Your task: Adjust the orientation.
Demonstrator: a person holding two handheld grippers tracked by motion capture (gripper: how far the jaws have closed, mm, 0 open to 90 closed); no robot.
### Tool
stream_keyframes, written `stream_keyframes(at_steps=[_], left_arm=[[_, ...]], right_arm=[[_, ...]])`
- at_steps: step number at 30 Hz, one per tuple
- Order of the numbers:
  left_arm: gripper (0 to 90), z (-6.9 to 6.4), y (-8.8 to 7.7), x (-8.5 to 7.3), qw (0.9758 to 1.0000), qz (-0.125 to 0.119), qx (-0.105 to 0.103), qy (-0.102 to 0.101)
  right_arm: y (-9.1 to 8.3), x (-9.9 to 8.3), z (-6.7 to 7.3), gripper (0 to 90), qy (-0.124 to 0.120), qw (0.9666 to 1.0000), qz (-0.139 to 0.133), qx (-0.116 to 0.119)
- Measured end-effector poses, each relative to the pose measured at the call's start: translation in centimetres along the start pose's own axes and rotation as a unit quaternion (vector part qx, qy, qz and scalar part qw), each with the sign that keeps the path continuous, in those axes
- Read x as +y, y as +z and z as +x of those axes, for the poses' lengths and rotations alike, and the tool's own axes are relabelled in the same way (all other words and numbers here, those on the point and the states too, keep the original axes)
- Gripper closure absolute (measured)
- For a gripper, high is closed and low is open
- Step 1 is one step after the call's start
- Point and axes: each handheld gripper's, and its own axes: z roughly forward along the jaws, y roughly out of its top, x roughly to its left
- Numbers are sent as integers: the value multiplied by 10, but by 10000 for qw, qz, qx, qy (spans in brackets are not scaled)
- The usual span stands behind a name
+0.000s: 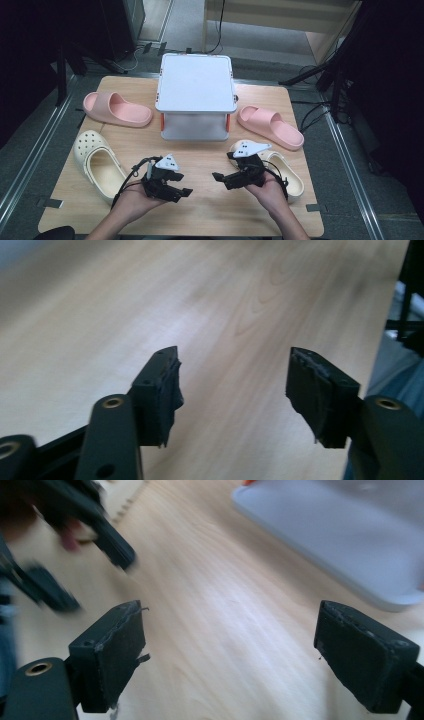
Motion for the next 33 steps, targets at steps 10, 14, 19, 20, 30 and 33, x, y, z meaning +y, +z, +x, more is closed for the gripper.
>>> stream_keyframes(at_steps=[10,14,19,20,30,33], left_arm=[[430,14,-3,11,9998,-50,-28,-169],[429,17,-2,16,9997,-73,-95,-218],[490,21,-4,17,9993,-168,-174,-268],[488,21,-4,17,9994,-154,-165,-274],[246,31,-11,16,9967,-435,-271,-625],[260,31,-17,15,9970,-445,-182,-601]], right_arm=[[-1,-10,8,110,341,9977,369,461],[-4,-15,9,150,488,9975,459,206],[-13,-17,9,281,630,9974,322,165],[-14,-17,9,292,577,9978,276,162],[-16,-13,8,440,480,9985,222,152],[-14,-13,9,453,337,9989,306,137]])
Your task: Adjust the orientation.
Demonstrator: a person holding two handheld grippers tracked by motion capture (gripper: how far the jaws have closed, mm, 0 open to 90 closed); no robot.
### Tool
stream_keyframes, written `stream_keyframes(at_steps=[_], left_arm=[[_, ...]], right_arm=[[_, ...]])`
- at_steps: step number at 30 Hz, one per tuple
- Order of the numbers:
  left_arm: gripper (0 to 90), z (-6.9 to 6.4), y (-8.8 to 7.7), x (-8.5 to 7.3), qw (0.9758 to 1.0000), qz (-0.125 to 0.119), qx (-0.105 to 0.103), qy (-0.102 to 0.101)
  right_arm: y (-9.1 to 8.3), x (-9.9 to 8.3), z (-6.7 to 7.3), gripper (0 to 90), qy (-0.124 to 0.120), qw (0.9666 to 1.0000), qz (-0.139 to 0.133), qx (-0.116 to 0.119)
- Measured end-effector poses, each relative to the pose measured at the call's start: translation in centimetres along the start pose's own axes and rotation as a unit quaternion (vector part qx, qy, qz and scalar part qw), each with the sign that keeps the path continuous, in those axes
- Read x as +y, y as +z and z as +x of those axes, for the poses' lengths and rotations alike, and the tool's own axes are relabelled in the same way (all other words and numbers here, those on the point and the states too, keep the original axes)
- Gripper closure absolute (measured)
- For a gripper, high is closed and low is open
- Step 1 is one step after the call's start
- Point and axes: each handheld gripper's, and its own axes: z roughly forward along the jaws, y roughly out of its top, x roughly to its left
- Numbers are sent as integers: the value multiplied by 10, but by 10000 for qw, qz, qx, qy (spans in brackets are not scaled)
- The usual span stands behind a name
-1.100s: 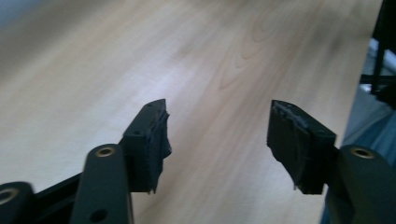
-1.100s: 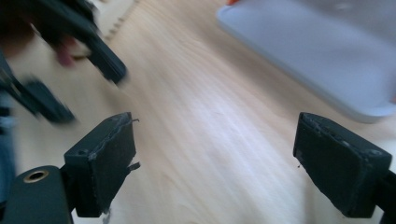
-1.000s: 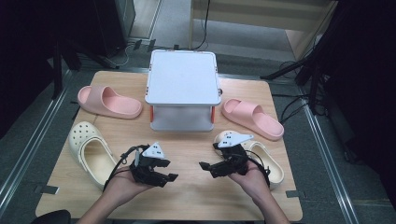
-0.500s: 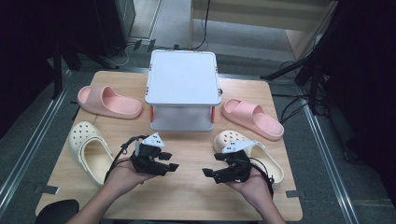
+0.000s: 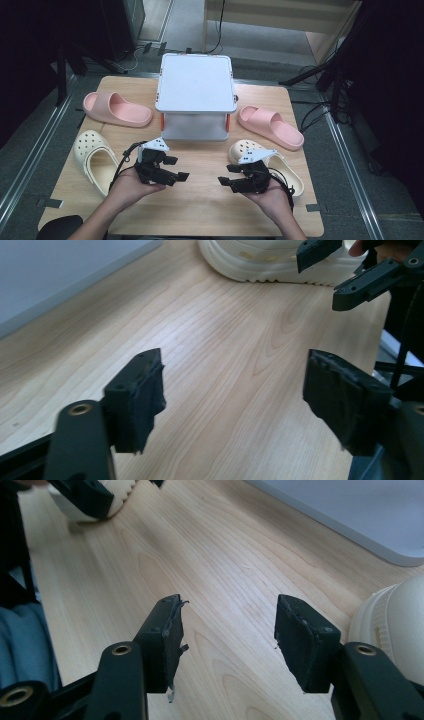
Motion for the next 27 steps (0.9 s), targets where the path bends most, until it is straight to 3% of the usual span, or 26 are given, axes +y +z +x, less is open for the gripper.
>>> stream_keyframes(at_steps=[5,14,19,23,26,27], left_arm=[[426,3,-11,-5,9998,2,151,-134],[503,8,-28,-15,9978,-45,502,-440],[509,14,-44,-24,9943,-135,794,-697],[512,22,-60,-34,9888,-294,1040,-1030],[514,25,-66,-38,9868,-324,1149,-1096],[514,28,-71,-42,9845,-359,1255,-1171]], right_arm=[[6,3,1,455,-227,9997,75,-36],[12,13,-2,470,-237,9997,58,80],[19,20,-1,470,-314,9993,95,166],[24,24,0,470,-385,9989,144,228],[26,26,0,470,-411,9987,153,245],[27,28,0,470,-418,9986,154,284]])
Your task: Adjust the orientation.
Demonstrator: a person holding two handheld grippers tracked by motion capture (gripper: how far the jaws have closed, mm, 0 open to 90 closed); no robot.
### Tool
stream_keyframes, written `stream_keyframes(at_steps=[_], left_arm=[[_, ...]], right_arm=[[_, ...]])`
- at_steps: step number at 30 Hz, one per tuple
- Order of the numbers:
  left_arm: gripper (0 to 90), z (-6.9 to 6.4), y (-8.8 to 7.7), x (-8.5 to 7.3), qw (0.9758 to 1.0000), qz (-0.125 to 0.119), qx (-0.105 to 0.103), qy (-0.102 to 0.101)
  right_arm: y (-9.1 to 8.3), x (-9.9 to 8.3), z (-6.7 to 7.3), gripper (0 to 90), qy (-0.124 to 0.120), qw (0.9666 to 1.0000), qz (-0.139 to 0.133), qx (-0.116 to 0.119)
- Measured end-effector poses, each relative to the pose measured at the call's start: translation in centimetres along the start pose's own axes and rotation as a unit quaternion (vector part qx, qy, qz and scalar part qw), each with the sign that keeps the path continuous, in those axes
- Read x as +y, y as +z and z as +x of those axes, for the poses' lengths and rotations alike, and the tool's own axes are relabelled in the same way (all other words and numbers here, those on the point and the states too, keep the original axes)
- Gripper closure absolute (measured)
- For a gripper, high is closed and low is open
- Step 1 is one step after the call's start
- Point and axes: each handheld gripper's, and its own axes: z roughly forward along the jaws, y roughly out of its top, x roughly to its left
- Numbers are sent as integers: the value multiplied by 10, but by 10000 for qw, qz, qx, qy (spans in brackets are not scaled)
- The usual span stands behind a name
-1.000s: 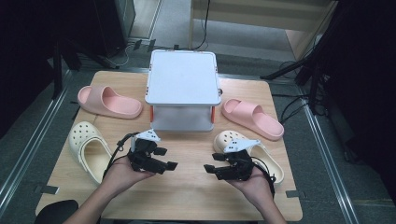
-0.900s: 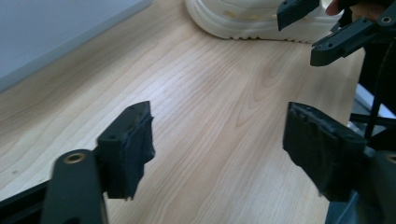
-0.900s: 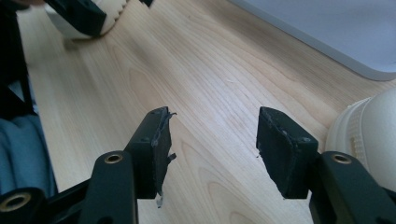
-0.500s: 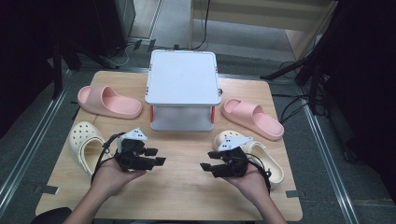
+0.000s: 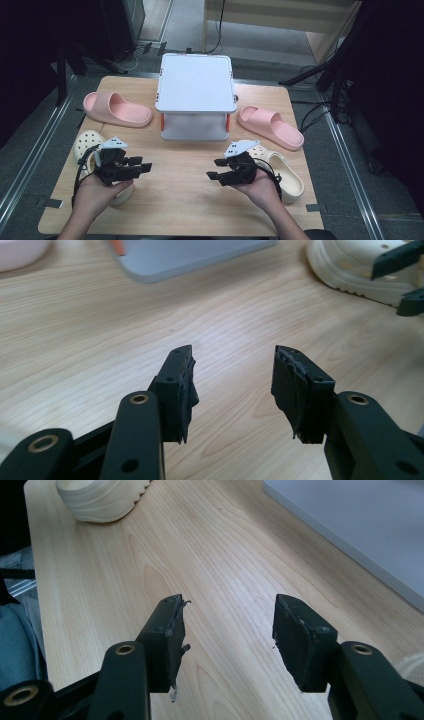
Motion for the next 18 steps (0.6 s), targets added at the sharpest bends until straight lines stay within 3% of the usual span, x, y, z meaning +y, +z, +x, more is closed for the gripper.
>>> stream_keyframes(at_steps=[9,18], left_arm=[[515,16,-16,-10,9989,-58,359,-299],[516,33,-32,-20,9949,-184,745,-658]], right_arm=[[5,5,-1,468,-55,10000,35,66],[10,11,0,467,-155,9998,76,104]])
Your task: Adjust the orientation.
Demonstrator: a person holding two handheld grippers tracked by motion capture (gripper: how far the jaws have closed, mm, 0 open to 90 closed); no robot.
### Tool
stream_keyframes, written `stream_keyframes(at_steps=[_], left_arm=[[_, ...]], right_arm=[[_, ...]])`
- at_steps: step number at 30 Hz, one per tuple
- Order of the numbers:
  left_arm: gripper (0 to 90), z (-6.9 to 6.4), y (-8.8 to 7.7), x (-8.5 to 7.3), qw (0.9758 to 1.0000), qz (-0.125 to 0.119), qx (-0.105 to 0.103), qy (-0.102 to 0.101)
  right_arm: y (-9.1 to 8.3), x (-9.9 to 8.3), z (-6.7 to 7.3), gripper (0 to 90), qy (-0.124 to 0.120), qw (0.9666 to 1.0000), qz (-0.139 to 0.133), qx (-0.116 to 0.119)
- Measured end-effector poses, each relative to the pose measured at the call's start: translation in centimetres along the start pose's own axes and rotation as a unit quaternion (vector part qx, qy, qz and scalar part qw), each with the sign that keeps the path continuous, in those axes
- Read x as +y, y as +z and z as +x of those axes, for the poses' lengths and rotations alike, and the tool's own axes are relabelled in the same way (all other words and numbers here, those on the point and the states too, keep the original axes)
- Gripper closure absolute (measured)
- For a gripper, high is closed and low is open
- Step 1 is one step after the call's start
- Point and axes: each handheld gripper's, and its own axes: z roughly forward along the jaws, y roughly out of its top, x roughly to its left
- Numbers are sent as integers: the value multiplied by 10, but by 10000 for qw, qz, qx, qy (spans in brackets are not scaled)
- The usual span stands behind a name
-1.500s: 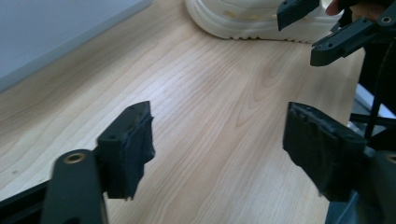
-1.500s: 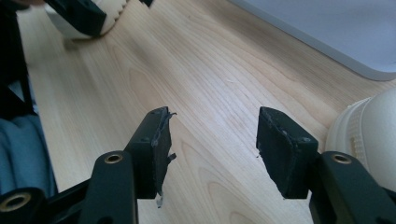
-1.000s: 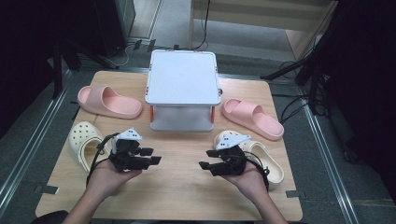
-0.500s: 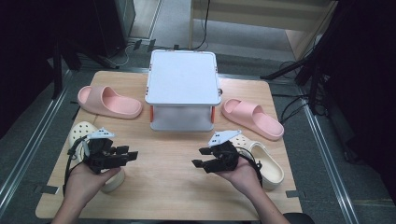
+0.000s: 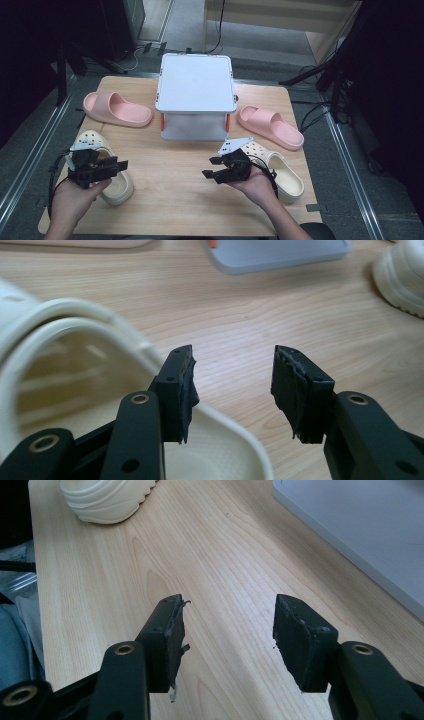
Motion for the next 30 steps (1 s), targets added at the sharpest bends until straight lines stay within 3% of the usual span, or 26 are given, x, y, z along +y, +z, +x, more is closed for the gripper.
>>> stream_keyframes(at_steps=[7,11,15,16,20,27,30], left_arm=[[507,11,3,-4,9992,52,334,-207],[507,19,13,-1,9974,49,552,-455],[505,21,21,2,9967,101,650,-479],[506,20,26,4,9953,134,847,-443],[518,18,30,7,9931,164,1042,-509],[557,18,34,11,9919,205,1156,-485],[599,21,33,13,9927,230,1041,-567]], right_arm=[[3,2,0,464,-21,10000,33,9],[4,2,1,463,-29,10000,58,4],[4,2,2,463,-68,9999,94,-32],[4,1,2,463,-49,9999,103,-36],[2,-1,3,462,-55,9999,112,-94],[0,-5,4,460,-77,9997,160,-190],[-2,-7,5,459,-90,9995,154,-242]])
